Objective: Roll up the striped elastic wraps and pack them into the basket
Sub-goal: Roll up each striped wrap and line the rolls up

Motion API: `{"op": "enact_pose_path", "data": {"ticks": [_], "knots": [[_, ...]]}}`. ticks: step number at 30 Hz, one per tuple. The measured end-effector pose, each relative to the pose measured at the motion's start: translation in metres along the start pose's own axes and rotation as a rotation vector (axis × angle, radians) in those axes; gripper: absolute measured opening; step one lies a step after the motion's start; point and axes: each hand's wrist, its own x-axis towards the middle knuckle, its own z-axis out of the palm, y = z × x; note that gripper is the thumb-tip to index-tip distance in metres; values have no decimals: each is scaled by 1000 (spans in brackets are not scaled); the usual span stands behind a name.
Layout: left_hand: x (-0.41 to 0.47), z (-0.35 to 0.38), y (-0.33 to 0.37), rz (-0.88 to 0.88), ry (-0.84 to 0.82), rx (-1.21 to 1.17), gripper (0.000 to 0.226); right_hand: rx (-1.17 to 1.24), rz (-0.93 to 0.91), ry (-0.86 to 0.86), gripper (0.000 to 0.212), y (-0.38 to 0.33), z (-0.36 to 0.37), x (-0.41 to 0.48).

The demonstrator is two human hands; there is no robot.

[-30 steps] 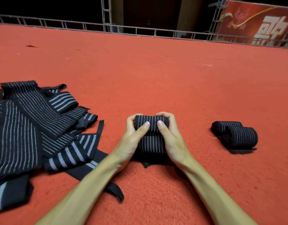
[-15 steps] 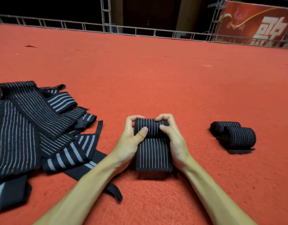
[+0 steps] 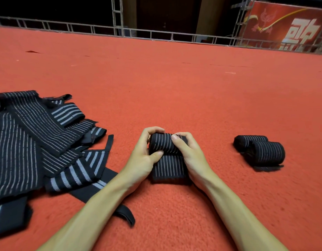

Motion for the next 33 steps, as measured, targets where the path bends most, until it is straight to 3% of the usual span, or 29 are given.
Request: {"op": "enact_pose_path", "data": {"ticks": [5,9,13,15,20,25,29,33], "knots": [[-1,2,4,-230,24,-267,66,204,19,-116,26,0,-3,0],[4,3,0,-245,138,-339,49,309,-27,-155,30,-1,-7,0],[7,-3,-7,-226,187,-317,45,229,-66,-83,28,6,-6,4],[7,-6,-10,-194,214,-248,50,202,-29,-14,34,13,-3,7],[10,-7,-17,-101,271,-53,38,213,17,76,36,21,-5,11],[2,2,-8,-90,271,316,44,84,1,121,42,15,-5,4],[-2,11,3,-144,188,470,45,-136,22,102,45,1,-28,-12],[-8,49,9,-150,44,407,46,-335,-54,106,39,-17,-85,-38]]}}
